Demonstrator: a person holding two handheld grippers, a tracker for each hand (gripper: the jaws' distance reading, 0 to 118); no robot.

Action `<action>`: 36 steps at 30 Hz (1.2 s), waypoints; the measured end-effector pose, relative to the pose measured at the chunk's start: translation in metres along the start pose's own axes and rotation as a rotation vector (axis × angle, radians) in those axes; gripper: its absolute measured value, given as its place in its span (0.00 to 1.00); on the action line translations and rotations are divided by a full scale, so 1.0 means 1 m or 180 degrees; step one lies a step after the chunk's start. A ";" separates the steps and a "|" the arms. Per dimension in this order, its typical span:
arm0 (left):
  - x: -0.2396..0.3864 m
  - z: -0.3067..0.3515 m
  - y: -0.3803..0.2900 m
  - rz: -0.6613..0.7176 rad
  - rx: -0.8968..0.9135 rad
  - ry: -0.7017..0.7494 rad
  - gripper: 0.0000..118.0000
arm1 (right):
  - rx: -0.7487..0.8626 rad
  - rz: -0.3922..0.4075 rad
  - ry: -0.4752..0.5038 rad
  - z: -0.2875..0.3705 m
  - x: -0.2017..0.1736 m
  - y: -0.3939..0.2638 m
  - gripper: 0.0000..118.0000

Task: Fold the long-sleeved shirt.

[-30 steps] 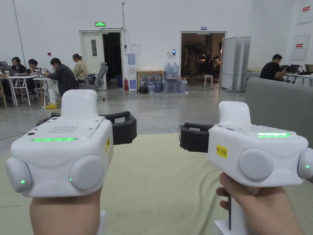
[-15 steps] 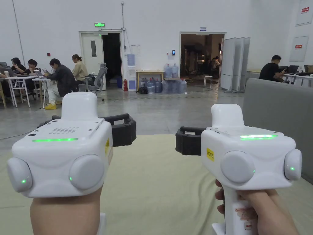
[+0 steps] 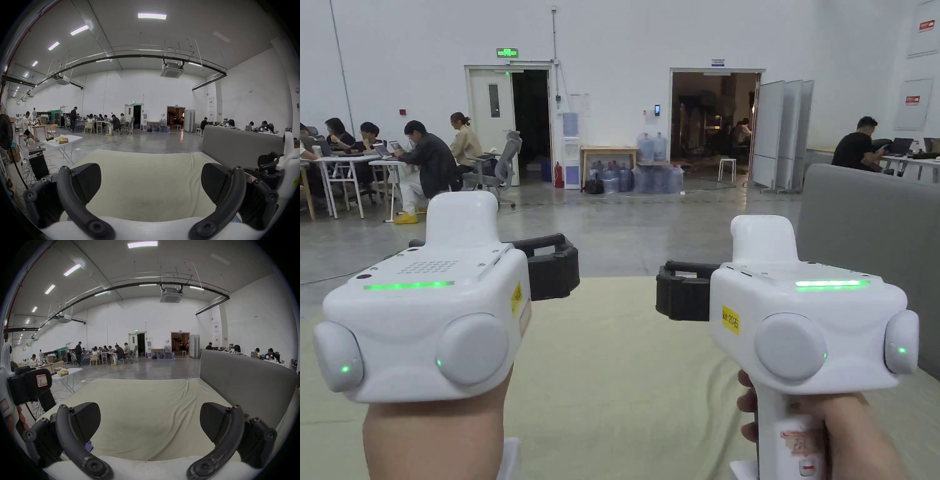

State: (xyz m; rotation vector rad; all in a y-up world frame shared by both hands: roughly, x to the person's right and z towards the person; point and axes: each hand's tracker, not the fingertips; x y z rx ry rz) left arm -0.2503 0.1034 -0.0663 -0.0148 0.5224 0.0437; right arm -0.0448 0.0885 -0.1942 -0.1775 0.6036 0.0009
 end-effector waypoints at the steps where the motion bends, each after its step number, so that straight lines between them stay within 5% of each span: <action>1: 0.000 0.000 0.000 -0.0002 0.0000 -0.0002 1.00 | 0.0003 0.0017 -0.0013 0.000 -0.002 0.000 1.00; 36: -0.004 -0.002 -0.003 0.0048 -0.0082 -0.0017 1.00 | -0.0045 0.0053 -0.0032 -0.002 -0.005 -0.003 1.00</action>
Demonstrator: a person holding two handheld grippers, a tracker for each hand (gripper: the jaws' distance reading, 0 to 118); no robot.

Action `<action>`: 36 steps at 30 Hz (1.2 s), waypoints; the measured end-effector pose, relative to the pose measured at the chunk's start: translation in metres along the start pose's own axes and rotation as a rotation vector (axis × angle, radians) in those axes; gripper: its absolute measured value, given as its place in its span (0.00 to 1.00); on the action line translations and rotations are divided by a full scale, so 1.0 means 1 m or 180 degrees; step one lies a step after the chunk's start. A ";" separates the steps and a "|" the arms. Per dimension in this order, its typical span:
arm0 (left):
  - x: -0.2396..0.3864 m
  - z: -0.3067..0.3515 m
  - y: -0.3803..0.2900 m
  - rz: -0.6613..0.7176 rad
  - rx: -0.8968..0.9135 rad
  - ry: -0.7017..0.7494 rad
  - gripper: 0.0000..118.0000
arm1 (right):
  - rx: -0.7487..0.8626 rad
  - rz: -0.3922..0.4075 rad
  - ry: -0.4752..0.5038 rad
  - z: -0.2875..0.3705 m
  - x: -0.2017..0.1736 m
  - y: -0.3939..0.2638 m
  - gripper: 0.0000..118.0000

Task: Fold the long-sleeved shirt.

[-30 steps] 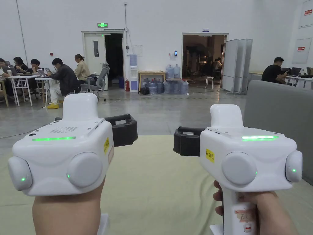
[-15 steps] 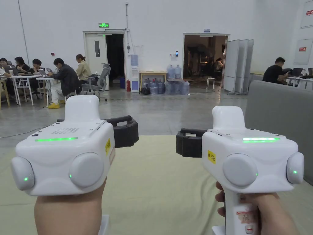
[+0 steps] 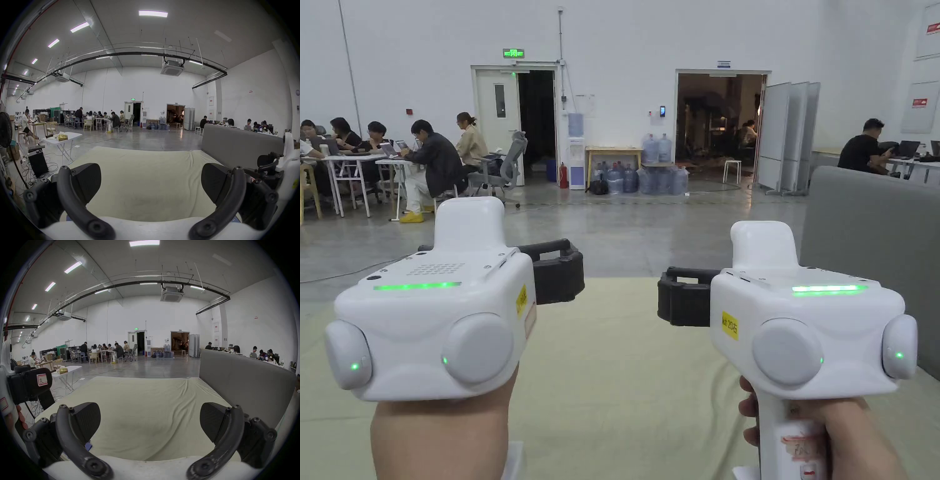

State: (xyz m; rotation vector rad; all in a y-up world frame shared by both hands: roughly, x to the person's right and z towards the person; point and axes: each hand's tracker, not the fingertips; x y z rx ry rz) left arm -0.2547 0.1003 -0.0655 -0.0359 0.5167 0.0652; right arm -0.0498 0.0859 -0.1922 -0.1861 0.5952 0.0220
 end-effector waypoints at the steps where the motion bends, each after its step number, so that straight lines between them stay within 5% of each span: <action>1: 0.000 0.000 0.000 0.0002 -0.0001 -0.0001 1.00 | 0.0008 0.0003 0.0001 0.000 0.000 0.000 1.00; 36: -0.003 0.000 0.002 -0.0022 -0.0028 0.0022 1.00 | 0.0017 -0.0061 0.0066 0.002 0.000 0.001 1.00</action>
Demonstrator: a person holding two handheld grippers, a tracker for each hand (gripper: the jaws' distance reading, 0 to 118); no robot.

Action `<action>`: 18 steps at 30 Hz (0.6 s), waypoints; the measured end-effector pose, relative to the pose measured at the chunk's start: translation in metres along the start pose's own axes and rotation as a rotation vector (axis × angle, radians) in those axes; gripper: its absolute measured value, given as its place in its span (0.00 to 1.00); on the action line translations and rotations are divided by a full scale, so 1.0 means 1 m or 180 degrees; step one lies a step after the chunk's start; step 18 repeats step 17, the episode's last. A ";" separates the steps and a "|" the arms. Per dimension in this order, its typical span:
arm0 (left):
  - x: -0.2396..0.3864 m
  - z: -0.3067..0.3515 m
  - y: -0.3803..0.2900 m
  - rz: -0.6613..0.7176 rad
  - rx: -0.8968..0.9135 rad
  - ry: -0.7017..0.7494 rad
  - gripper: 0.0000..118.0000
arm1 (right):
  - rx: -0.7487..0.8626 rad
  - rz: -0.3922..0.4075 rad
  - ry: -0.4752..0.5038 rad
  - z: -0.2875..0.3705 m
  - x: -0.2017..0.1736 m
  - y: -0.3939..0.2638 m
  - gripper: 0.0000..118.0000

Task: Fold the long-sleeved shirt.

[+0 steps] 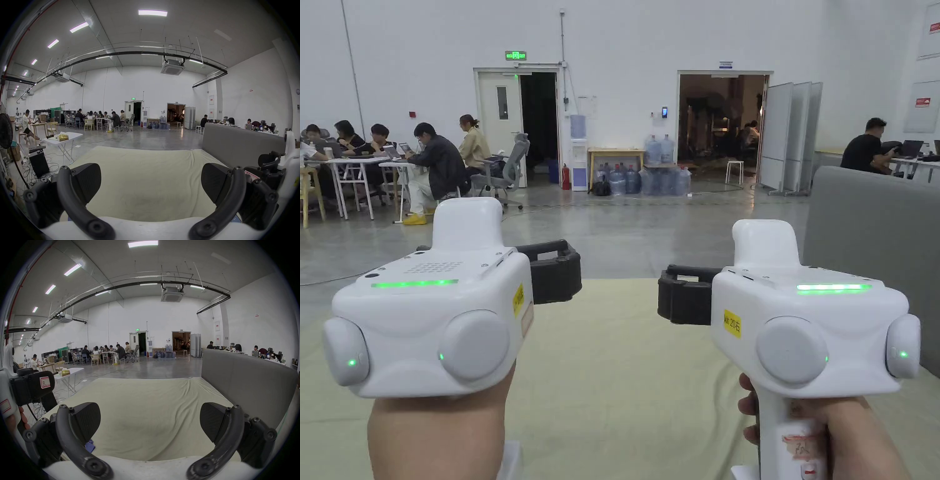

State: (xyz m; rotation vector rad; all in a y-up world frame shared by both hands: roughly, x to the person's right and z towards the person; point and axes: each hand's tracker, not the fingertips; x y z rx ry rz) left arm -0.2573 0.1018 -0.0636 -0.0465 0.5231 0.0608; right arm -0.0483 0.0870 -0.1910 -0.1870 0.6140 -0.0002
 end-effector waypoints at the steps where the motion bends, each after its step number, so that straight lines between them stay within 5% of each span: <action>1: 0.000 0.000 0.000 0.0005 -0.0001 -0.0003 1.00 | 0.0010 -0.0015 -0.0014 0.000 0.000 0.000 1.00; 8: 0.004 -0.002 -0.002 -0.0040 -0.0029 -0.0017 1.00 | -0.0002 0.0163 -0.0217 -0.002 -0.007 -0.003 1.00; 18: 0.005 -0.004 -0.003 -0.0048 -0.0045 -0.0024 1.00 | -0.0061 0.0097 -0.0108 -0.005 -0.006 -0.005 1.00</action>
